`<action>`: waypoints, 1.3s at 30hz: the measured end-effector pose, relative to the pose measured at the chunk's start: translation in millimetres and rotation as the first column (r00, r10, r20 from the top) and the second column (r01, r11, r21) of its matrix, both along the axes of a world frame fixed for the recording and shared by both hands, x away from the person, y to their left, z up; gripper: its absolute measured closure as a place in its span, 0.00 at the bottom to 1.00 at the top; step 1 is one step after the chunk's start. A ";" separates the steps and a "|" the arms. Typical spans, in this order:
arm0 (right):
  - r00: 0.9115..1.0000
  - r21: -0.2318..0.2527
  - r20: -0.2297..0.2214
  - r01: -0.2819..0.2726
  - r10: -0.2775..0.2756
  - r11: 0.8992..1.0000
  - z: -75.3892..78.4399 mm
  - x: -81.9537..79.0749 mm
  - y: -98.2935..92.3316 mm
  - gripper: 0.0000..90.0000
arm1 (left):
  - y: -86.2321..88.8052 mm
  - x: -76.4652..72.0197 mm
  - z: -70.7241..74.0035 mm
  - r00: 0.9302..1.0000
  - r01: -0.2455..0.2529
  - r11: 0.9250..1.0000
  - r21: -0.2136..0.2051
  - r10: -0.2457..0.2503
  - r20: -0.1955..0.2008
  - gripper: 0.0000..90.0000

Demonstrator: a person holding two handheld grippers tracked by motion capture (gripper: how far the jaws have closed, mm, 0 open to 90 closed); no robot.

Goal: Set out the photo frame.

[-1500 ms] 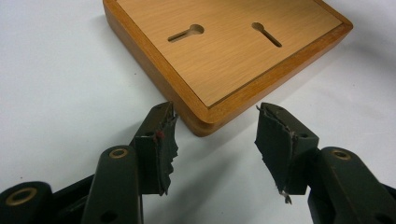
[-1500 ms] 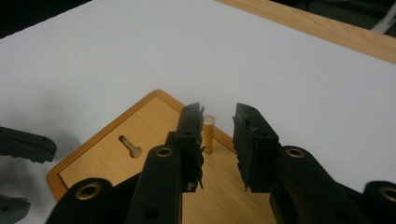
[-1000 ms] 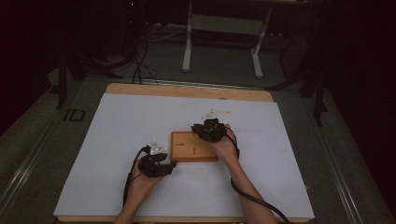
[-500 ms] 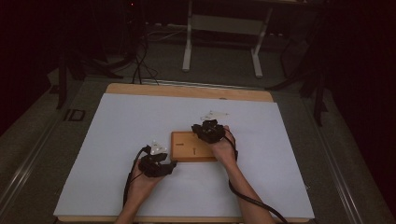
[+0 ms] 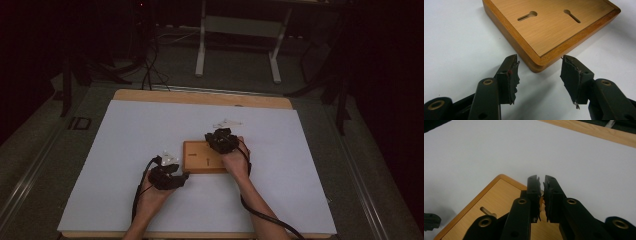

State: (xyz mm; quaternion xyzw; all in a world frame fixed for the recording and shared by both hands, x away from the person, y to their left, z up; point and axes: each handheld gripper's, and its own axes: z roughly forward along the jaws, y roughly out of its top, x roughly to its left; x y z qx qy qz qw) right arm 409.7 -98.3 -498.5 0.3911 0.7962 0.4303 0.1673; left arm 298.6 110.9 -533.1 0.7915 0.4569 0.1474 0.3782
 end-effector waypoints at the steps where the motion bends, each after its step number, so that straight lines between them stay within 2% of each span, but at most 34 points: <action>1: 1.000 0.002 -0.004 -0.001 0.001 1.000 0.0 0.5 -0.3 0.92 | -0.1 0.0 -0.2 1.000 -0.003 1.000 0.001 0.003 0.000 0.53; 7: 1.000 0.006 -0.019 -0.003 0.004 1.000 0.6 2.6 -0.8 0.93 | -0.1 0.4 -0.7 1.000 -0.005 1.000 0.015 0.005 0.000 0.54; 17: 0.999 0.005 -0.044 -0.006 0.007 1.000 2.2 5.7 -0.6 0.93 | -0.6 0.7 -1.5 1.000 -0.006 1.000 0.013 0.006 -0.004 0.55; 30: 0.994 0.040 -0.105 -0.015 0.019 0.999 3.9 12.7 -3.3 0.94 | -1.0 1.1 -2.2 1.000 -0.002 1.000 0.017 0.003 -0.010 0.55; 39: 0.997 0.019 -0.078 -0.012 0.013 1.000 3.5 9.7 -1.1 0.94 | -1.1 1.6 -3.0 1.000 -0.001 1.000 0.019 0.002 -0.012 0.56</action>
